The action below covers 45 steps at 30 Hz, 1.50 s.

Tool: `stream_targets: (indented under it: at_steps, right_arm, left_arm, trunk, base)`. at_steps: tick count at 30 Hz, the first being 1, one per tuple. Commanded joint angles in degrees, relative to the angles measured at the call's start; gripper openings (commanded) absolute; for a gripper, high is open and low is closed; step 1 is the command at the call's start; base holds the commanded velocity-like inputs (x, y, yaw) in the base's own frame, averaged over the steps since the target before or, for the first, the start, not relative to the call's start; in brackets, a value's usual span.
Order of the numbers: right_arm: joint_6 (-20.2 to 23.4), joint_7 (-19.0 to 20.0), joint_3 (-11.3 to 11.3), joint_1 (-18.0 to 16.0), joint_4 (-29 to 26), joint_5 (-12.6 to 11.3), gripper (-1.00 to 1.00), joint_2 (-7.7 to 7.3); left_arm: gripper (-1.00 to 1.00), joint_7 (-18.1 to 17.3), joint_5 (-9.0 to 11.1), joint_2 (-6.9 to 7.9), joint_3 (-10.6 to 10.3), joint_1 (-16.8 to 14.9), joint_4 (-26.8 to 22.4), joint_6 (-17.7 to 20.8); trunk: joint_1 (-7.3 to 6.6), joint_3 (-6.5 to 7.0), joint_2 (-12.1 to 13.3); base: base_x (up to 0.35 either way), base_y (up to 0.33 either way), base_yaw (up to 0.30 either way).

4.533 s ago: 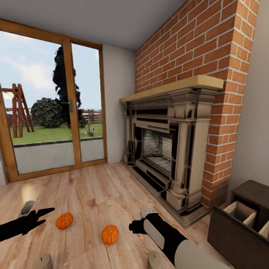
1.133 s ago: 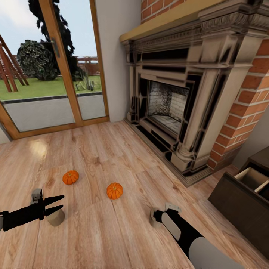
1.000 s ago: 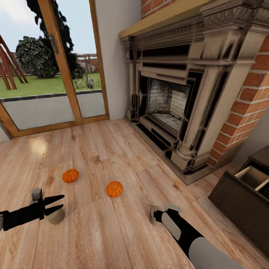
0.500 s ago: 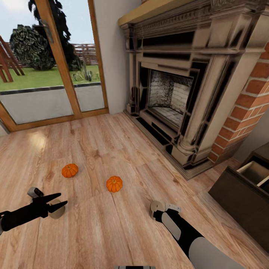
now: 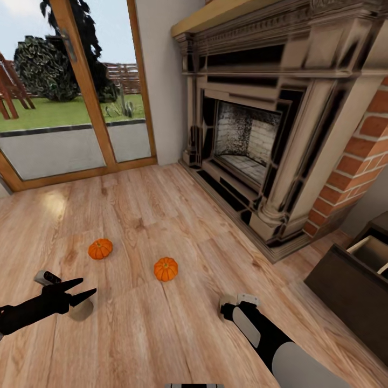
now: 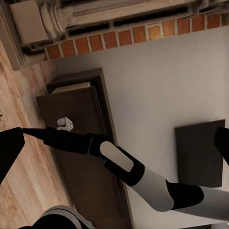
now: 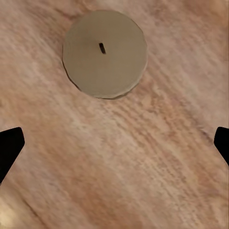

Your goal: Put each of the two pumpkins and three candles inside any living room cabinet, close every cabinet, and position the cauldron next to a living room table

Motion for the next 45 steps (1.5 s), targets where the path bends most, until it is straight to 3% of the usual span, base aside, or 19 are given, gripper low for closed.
stream_targets:
  at_steps: [1,26,33,39,45]
  right_arm:
    - [0.2,-0.5,0.3,0.0,-0.1,-0.1,1.0,-0.02]
    - [0.0,-0.4,0.3,0.0,-0.1,0.7,1.0,-0.05]
    - [-0.3,-0.2,0.4,0.0,-0.1,0.9,1.0,0.03]
    - [-3.0,5.1,0.3,0.0,0.1,3.6,1.0,0.13]
    - [-4.0,6.1,0.2,0.0,1.1,4.3,1.0,0.26]
  left_arm:
    - [1.0,-0.2,0.0,-0.01,0.0,0.0,0.0,0.6]
    - [1.0,-0.2,0.1,-0.02,0.0,0.0,0.0,0.3]
    - [1.0,-0.2,0.1,-0.07,0.0,0.0,0.1,0.3]
    - [1.0,-0.2,0.0,-0.07,0.0,0.0,0.1,0.3]
    - [1.0,-0.2,0.0,-0.07,0.0,0.0,0.1,0.3]
  trunk:
    - [0.0,-0.05,0.0]
    - [0.0,-0.05,0.0]
    - [0.18,-1.6,-0.1]
    - [0.34,-2.93,-0.2]
    - [0.49,-4.26,-0.3]
  base:
    - [0.175,0.097,0.0]
    - [0.108,0.01,0.0]
    - [0.0,0.0,0.0]
    - [0.0,0.0,0.0]
    - [0.0,0.0,0.0]
